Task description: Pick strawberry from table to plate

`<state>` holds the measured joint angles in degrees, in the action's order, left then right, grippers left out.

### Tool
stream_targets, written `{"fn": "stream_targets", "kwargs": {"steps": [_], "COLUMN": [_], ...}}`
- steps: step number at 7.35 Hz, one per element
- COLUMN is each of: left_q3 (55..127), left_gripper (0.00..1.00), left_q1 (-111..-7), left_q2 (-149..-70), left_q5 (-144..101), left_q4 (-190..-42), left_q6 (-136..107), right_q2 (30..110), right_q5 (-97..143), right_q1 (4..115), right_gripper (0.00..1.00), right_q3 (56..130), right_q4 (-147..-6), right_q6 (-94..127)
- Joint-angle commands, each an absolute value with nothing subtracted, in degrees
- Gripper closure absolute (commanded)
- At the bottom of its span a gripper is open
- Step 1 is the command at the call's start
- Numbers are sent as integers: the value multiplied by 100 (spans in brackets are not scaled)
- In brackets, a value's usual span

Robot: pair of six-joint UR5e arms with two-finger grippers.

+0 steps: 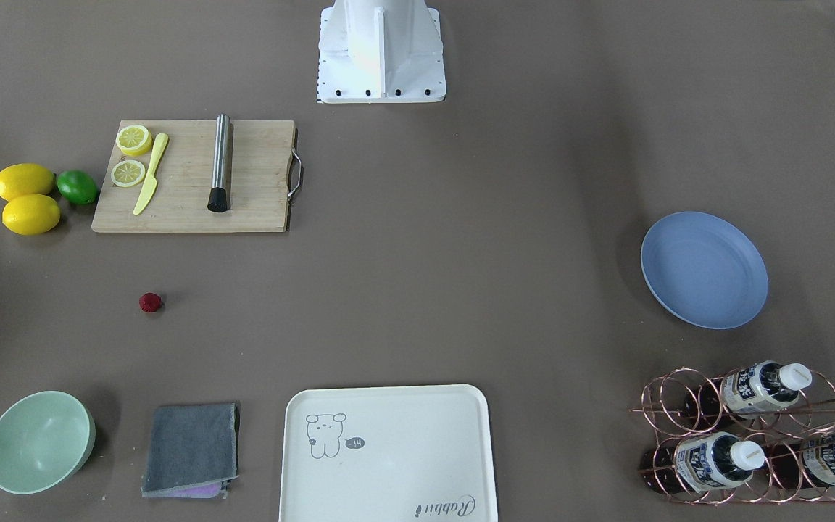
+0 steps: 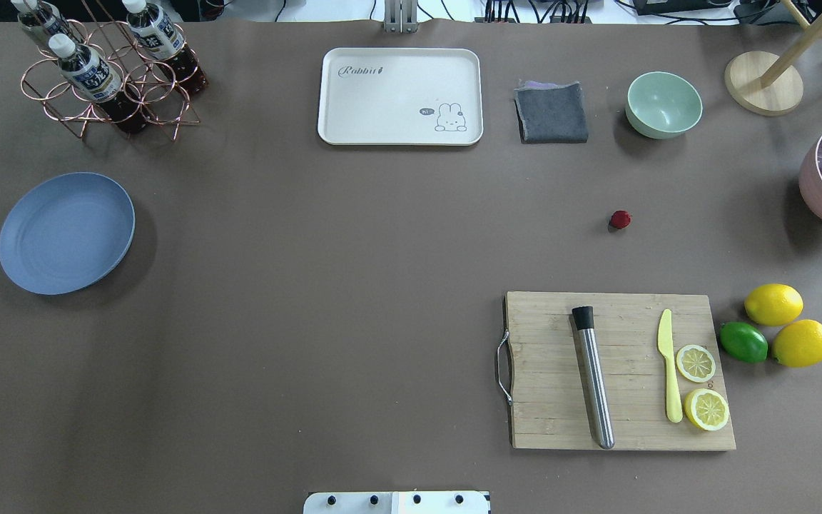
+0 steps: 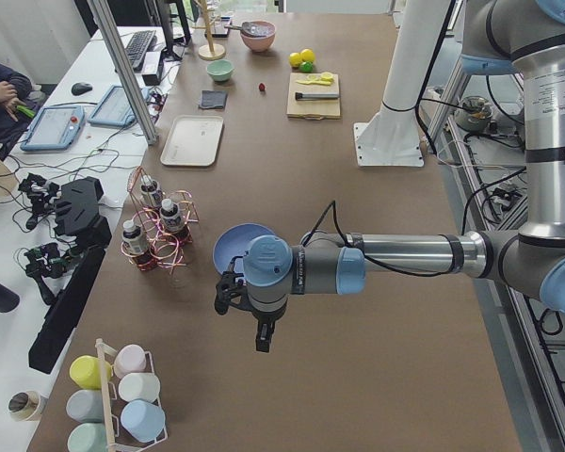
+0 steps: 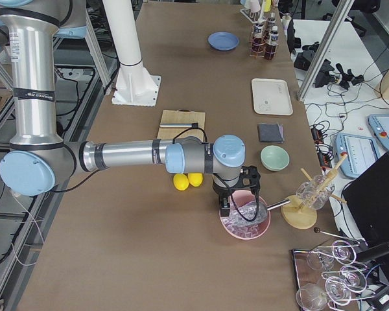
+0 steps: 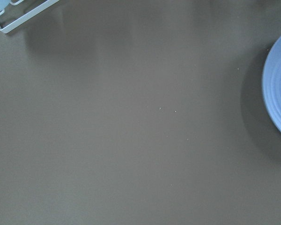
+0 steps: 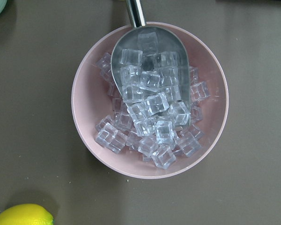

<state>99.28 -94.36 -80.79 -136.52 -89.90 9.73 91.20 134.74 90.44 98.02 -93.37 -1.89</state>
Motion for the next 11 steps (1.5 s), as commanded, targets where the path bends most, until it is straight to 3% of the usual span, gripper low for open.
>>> {"fn": "stream_targets", "kwargs": {"steps": [1,6,11], "left_q3": [9871,9608,9001], "left_gripper": [2,2,1], "left_q1": [-9439,-9440,-8677], "left_q2": [-8077,-8243,-9043], "left_q5": [-13658,-14141,-14080], "left_q4": [-9505,-10219,-10650], "left_q6": [976,810,-382], "right_q2": [9123,9184,8956], "right_q5": [13465,13509,13089], "right_q1": [9044,9035,7817], "right_gripper": [0,0,0], "right_q3": [9809,10157,10652], "right_q4": [-9273,-9026,-8809], "right_q6": [-202,-194,910]}}
